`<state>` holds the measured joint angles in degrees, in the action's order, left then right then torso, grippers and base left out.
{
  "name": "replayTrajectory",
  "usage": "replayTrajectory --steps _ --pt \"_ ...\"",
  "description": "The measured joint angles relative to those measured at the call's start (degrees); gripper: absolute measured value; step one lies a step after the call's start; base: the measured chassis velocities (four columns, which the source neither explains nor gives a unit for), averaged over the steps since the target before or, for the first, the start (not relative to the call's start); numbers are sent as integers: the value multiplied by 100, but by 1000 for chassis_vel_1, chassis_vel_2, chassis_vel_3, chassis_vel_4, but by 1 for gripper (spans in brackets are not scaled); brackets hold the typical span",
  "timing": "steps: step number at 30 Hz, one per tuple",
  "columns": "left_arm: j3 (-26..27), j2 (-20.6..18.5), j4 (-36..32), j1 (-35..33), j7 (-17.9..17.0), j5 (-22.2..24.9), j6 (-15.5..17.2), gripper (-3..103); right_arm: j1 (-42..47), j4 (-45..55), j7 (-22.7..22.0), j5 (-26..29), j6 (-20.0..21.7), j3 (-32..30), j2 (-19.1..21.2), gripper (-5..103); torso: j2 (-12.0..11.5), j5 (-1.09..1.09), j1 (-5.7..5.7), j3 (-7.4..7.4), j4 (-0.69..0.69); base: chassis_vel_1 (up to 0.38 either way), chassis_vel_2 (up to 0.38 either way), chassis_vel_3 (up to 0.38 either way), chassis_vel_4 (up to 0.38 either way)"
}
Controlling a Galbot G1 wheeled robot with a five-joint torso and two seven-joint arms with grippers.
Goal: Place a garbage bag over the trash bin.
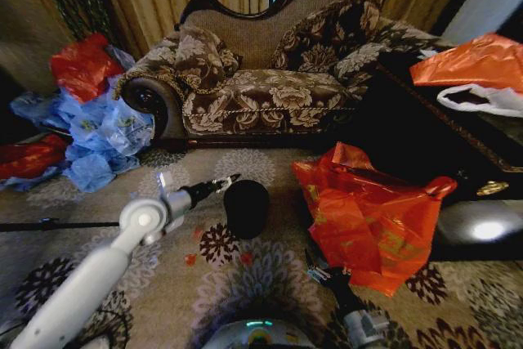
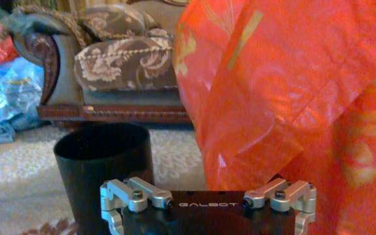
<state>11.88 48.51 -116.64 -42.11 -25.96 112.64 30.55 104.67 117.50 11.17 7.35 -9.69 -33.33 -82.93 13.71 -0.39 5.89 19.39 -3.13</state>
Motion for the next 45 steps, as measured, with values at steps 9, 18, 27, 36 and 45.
replayTrajectory --steps 9,18,27,36,45 --pt "-1942 1579 2224 2198 -561 19 -73 97 -143 -450 -19 24 -141 -138 0 100 -1 -1 1 0 -1 0 0 0 0" --pt "-2385 2465 3777 3194 -549 -142 315 96 -196 -748 -20 119 -253 -233 -21 100 -1 0 0 1 0 0 0 0 0" --pt "-2454 2037 3089 2930 -642 -104 653 94 -263 -891 -28 264 -289 -295 -1 100 -1 -3 0 0 2 0 0 0 0" --pt "-2589 1867 2830 2719 -593 -209 803 97 -315 -895 -51 265 -286 -264 4 100 0 -2 0 -1 1 0 0 0 0" --pt "-2717 2225 3209 2914 -524 -403 804 73 -235 -903 -57 363 -327 -353 69 100 0 -1 0 -1 0 0 0 0 0"
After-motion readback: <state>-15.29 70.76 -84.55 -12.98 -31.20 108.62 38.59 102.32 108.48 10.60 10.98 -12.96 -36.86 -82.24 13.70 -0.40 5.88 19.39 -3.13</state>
